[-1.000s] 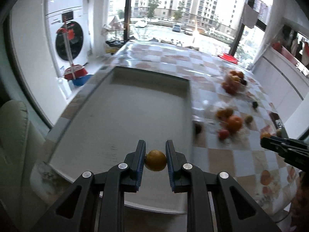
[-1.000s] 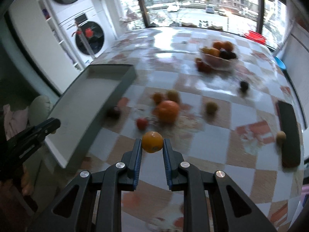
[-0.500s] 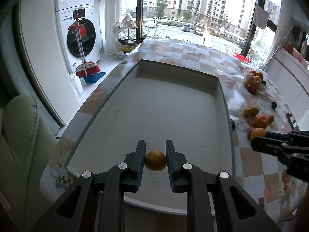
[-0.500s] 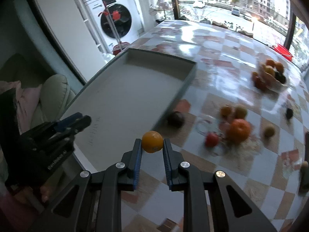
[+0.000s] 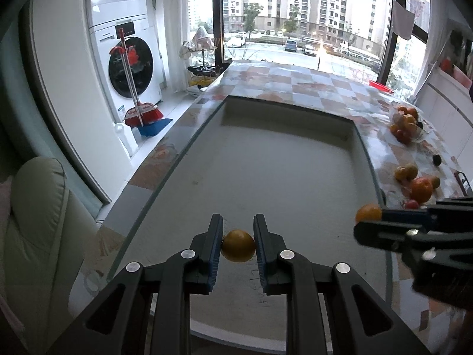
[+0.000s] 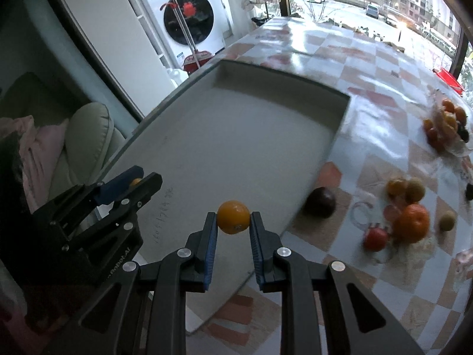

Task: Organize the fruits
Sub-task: 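Carry the small orange fruits in both tools over the grey tray, then open both tools to drop the small orange fruits into the tray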

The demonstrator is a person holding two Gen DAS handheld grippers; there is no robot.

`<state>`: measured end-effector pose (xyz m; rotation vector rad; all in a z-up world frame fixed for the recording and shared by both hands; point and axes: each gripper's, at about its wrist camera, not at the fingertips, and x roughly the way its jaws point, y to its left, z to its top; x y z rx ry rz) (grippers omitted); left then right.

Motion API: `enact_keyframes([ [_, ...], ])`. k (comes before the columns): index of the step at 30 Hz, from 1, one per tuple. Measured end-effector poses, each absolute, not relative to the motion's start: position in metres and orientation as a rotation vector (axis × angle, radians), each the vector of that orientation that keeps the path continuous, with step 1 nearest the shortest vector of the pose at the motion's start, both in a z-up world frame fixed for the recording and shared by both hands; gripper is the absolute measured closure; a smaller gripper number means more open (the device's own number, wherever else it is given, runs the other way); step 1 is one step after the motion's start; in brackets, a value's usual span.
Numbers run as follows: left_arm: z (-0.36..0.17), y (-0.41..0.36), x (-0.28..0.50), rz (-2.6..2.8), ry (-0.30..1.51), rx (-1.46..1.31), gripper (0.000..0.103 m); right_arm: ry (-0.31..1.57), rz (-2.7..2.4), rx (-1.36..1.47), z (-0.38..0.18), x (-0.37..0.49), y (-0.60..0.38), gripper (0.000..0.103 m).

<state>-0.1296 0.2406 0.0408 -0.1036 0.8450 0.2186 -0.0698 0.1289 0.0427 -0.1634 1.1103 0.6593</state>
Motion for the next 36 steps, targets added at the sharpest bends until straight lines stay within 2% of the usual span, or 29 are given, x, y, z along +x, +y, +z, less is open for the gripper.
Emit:
enact_keyframes([
  [5, 0.034, 0.245, -0.126, 0.242, 0.862, -0.103, 0.080, 1.137, 0.668, -0.168, 0.034, -0.067, 0.136, 0.077],
  [6, 0.032, 0.246, -0.124, 0.249, 0.867, -0.099, 0.080, 1.140, 0.671, -0.166, 0.034, -0.068, 0.136, 0.072],
  [7, 0.031, 0.246, -0.124, 0.250, 0.873, -0.094, 0.080, 1.143, 0.672, -0.161, 0.034, -0.068, 0.136, 0.054],
  [9, 0.027, 0.244, -0.123, 0.247, 0.885, -0.081, 0.077, 1.134, 0.665, -0.152, 0.037, -0.068, 0.135, 0.031],
  [10, 0.026, 0.244, -0.123, 0.250, 0.889, -0.073, 0.070, 1.120, 0.677, -0.135, 0.042, -0.068, 0.133, 0.025],
  [11, 0.026, 0.243, -0.123, 0.258, 0.889, -0.063, 0.035, 1.110, 0.675, -0.130, 0.045, -0.069, 0.131, 0.023],
  [12, 0.027, 0.242, -0.126, 0.282, 0.869, -0.052, 0.006, 1.097, 0.668, -0.127, 0.049, -0.069, 0.129, 0.023],
  [13, 0.030, 0.241, -0.130, 0.297, 0.836, -0.049, 0.003, 1.090, 0.662, -0.126, 0.052, -0.070, 0.127, 0.021],
  [17, 0.039, 0.237, -0.135, 0.284, 0.793, -0.052, 0.003, 1.075, 0.631, -0.088, 0.060, -0.068, 0.107, 0.011],
  [18, 0.041, 0.236, -0.135, 0.280, 0.791, -0.061, 0.003, 1.074, 0.616, -0.078, 0.060, -0.067, 0.101, 0.003],
  [19, 0.043, 0.236, -0.135, 0.278, 0.790, -0.068, 0.003, 1.069, 0.593, -0.065, 0.060, -0.065, 0.091, 0.000],
  [26, 0.057, 0.205, -0.135, 0.175, 0.801, -0.099, 0.003, 1.038, 0.427, -0.018, 0.056, -0.066, 0.015, 0.000],
  [36, 0.058, 0.094, -0.133, -0.088, 0.795, 0.046, 0.003, 1.052, 0.120, -0.024, 0.022, -0.075, -0.100, 0.000],
])
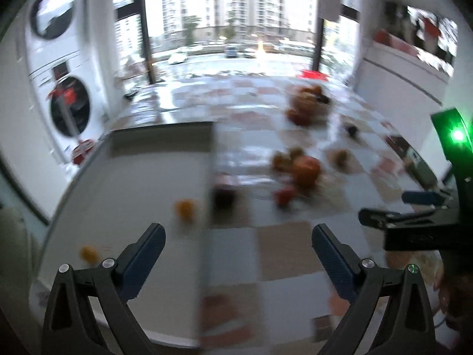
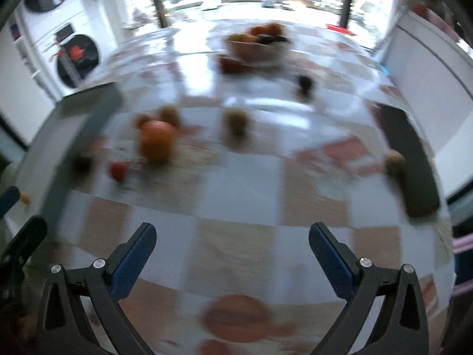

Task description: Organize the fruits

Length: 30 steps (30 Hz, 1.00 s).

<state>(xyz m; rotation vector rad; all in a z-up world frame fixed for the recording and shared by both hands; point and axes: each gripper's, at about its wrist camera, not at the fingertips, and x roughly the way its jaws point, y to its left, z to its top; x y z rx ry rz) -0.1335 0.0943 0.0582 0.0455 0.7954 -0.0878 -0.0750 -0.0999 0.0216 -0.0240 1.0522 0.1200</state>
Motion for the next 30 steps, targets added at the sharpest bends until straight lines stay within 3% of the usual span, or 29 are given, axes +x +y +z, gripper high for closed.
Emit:
enact_keyframes([
  [8, 0.018, 0.059, -0.119, -0.039, 0.898, 0.128, 0.003, 0.976, 0.063, -0.049, 0.000, -0.089, -0.136, 0.000],
  [30, 0.009, 0.076, -0.109, 0.090, 0.891, 0.038, 0.001, 0.945, 0.064, -0.043, -0.003, -0.090, -0.137, 0.000],
])
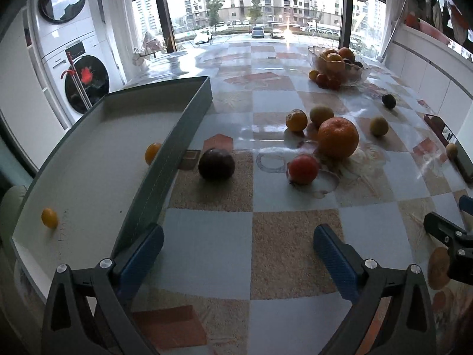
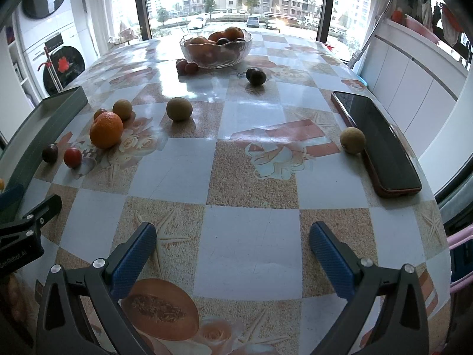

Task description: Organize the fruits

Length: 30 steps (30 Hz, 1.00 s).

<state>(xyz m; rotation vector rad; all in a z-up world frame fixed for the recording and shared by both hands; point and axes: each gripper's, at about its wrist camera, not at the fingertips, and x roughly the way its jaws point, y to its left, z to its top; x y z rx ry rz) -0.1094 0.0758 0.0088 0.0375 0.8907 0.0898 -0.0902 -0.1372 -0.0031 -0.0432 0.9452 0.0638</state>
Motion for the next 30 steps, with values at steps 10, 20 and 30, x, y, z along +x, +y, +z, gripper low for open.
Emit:
enact_keyframes([
  [10, 0.0088, 0.0763, -0.1093, 0.090, 0.891, 0.037, 0.001, 0.945, 0.064, -0.044, -0.0030, -0.0907, -0.1372, 0.000],
  [20, 0.0088, 0.0770, -0.1094, 0.089, 0.890, 0.037, 0.001, 0.945, 0.063, -0.043, -0.0029, -0.0913, -0.1374, 0.000],
  [30, 0.0088, 0.0772, -0.1096, 0.089, 0.891, 0.036, 0.001, 0.955, 0.070, -0.048, -0.0027, -0.0906, -0.1376, 0.000],
])
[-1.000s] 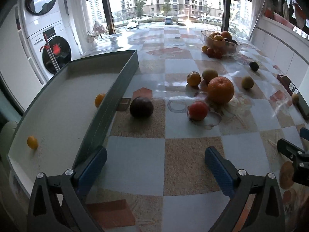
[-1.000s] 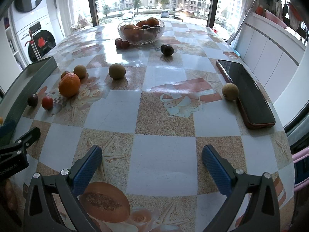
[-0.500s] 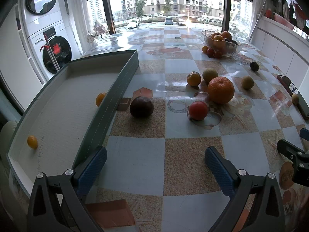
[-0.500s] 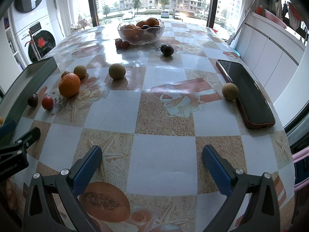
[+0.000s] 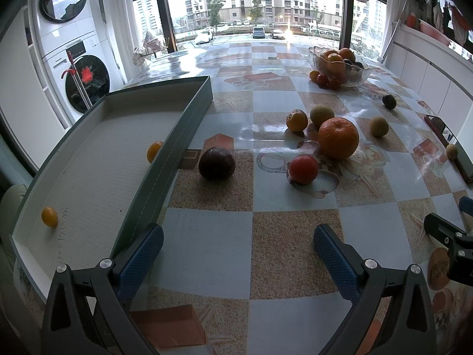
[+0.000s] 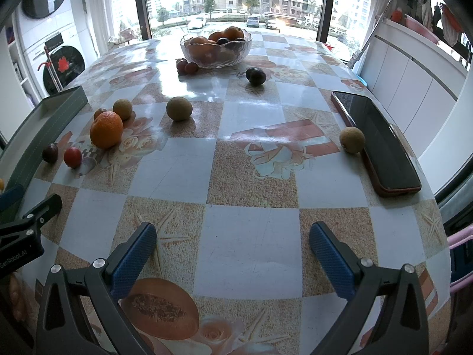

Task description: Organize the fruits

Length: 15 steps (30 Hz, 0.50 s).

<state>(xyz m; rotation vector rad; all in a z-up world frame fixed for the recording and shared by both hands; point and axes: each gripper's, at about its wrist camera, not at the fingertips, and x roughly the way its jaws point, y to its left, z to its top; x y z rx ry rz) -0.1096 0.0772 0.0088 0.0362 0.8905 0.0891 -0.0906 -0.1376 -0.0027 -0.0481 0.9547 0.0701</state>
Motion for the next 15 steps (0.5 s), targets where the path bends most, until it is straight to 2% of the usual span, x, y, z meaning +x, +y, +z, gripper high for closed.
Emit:
enact_keyframes([
  [3, 0.009, 0.077, -0.110, 0.089, 0.890, 0.036, 0.001, 0.981, 0.098, -0.033, 0.005, -0.086, -0.145, 0.000],
  [9, 0.009, 0.077, -0.110, 0.089, 0.890, 0.035, 0.001, 0.886, 0.009, 0.027, 0.040, -0.056, -0.189, 0.000],
  [15, 0.009, 0.078, -0.111, 0.089, 0.890, 0.035, 0.001, 0.914, -0.058, 0.013, 0.028, -0.020, -0.212, 0.002],
])
